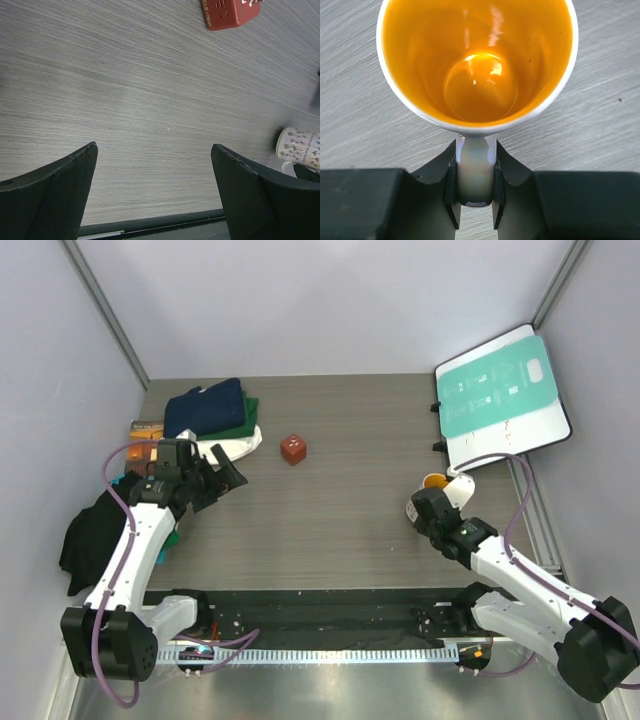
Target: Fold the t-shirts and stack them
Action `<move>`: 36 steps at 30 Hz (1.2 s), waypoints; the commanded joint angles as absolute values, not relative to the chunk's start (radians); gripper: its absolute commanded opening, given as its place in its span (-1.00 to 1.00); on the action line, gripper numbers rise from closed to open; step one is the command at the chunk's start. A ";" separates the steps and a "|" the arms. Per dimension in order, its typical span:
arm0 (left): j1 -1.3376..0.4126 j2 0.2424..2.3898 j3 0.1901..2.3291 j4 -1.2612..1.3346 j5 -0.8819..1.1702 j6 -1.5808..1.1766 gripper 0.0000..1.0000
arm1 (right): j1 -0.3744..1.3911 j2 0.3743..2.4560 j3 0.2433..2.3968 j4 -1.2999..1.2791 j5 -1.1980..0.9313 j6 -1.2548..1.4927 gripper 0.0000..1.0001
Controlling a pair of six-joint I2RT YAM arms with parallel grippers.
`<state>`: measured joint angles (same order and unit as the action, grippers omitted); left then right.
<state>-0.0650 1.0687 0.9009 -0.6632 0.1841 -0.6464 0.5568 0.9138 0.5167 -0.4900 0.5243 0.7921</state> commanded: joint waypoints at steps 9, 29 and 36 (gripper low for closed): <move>-0.067 1.068 0.951 -0.663 0.196 -0.623 0.89 | 0.554 0.976 0.479 -0.630 0.793 1.143 -0.98; -0.067 1.086 0.953 -0.655 0.209 -0.598 0.89 | 0.445 1.106 0.611 -0.753 0.910 1.127 -0.98; -0.067 1.086 0.950 -0.661 0.199 -0.581 0.89 | 0.351 1.115 0.565 -0.655 0.853 1.079 -0.98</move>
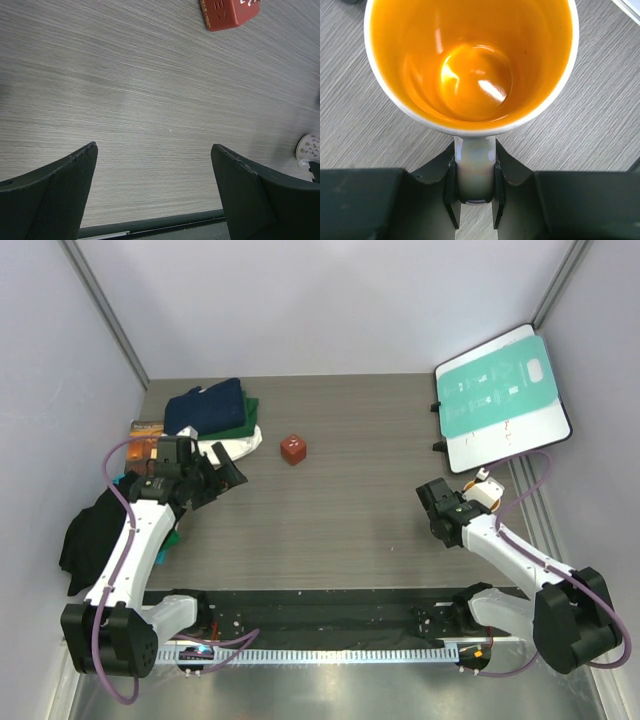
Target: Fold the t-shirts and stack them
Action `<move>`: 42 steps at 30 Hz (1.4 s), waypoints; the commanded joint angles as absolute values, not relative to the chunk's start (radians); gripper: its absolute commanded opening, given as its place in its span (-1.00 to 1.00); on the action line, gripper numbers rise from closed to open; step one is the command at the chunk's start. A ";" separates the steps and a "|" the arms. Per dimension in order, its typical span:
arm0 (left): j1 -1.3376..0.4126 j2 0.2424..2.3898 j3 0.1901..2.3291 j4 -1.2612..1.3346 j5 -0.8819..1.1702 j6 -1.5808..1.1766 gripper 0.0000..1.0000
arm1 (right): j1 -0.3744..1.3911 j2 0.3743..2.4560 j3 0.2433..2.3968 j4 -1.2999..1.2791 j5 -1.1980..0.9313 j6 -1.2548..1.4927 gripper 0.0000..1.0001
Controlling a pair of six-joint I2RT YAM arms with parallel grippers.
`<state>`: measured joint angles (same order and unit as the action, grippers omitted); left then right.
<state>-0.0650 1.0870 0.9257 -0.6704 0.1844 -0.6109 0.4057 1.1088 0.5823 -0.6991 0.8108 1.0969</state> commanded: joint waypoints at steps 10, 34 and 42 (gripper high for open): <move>-0.067 1.086 0.953 -0.667 0.199 -0.583 0.89 | 0.259 1.193 0.604 -0.580 0.813 1.017 -0.98; -0.067 1.065 0.946 -0.670 0.206 -0.603 0.90 | 0.170 1.220 0.560 -0.462 0.690 0.966 -0.98; -0.067 1.060 0.946 -0.672 0.204 -0.607 0.90 | 0.166 1.218 0.554 -0.454 0.689 0.959 -0.98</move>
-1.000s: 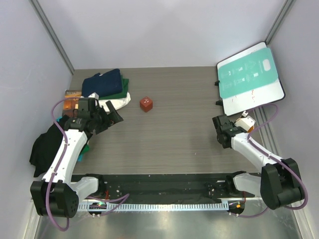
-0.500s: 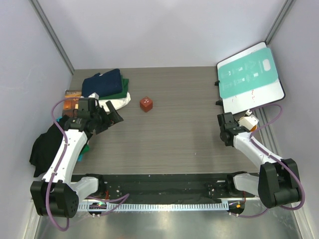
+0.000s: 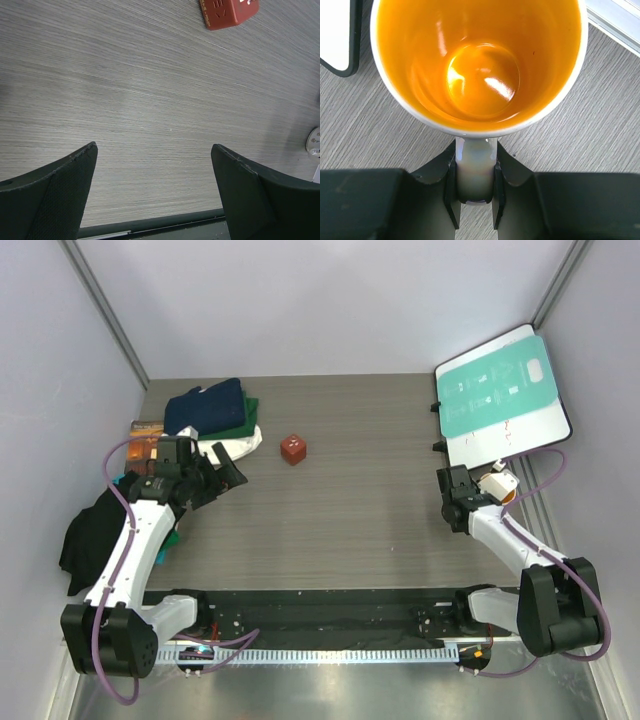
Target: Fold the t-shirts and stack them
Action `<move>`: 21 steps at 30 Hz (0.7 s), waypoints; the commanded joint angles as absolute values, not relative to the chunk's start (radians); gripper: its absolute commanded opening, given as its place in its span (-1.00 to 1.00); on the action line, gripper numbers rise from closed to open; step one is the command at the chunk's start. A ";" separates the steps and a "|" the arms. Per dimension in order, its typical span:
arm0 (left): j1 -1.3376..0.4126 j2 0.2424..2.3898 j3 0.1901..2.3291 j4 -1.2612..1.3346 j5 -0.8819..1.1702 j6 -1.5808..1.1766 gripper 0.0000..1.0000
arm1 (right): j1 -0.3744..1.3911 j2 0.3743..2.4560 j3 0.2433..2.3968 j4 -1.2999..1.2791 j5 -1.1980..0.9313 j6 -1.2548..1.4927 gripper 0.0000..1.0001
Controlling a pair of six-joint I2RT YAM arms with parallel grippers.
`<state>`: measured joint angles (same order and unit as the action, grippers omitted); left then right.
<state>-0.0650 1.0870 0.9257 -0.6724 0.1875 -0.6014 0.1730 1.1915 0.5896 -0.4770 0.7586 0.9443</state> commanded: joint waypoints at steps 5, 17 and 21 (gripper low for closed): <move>-0.067 1.057 0.945 -0.676 0.199 -0.606 0.90 | 0.153 1.241 0.551 -0.425 0.684 0.940 -0.97; -0.067 1.040 0.950 -0.706 0.178 -0.595 0.90 | 0.095 1.359 0.572 -0.318 0.640 0.876 -0.98; -0.069 1.042 0.946 -0.706 0.179 -0.597 0.90 | 0.084 1.382 0.572 -0.285 0.640 0.861 -0.98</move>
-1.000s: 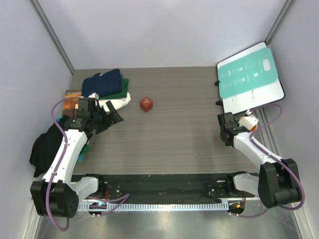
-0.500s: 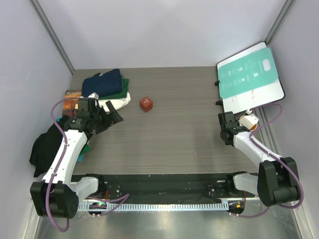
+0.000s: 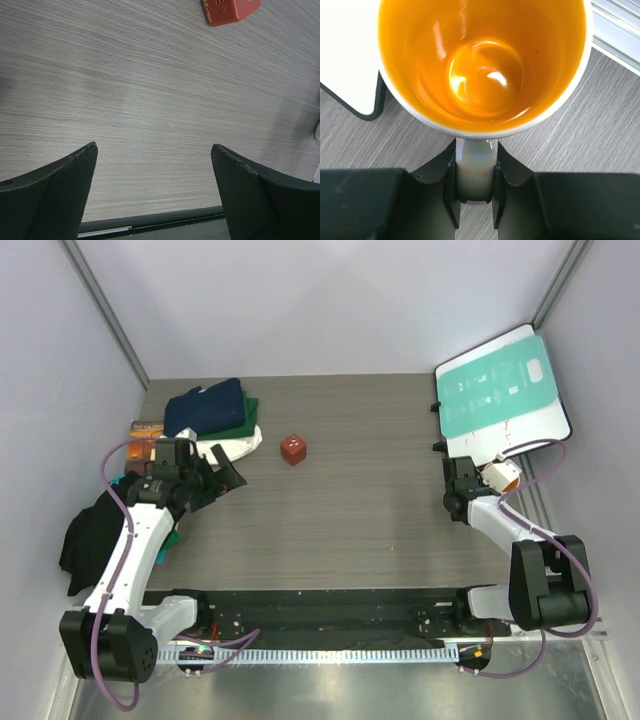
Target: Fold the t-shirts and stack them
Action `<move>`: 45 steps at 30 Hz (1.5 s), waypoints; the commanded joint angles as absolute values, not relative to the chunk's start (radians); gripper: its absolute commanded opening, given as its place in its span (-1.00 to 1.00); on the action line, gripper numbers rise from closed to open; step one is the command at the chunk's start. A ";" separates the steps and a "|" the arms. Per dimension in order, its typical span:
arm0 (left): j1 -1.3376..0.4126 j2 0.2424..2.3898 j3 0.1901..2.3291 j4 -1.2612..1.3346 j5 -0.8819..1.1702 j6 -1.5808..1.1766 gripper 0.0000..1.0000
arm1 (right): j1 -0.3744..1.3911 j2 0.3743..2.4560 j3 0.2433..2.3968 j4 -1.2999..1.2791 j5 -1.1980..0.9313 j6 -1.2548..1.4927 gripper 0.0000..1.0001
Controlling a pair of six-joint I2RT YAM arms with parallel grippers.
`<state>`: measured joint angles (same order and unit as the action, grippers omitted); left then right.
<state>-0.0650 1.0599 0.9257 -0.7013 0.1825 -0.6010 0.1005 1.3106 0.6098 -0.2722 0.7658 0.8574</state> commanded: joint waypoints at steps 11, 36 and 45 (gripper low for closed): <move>-0.067 1.037 0.950 -0.706 0.184 -0.604 0.89 | 0.075 1.378 0.594 -0.290 0.557 0.845 -0.06; -0.074 1.049 0.945 -0.672 0.213 -0.634 0.89 | 0.231 0.943 0.575 -0.552 0.293 0.841 0.41; -0.086 1.034 0.946 -0.683 0.204 -0.634 0.89 | 0.429 1.187 0.710 -0.318 0.131 0.723 0.40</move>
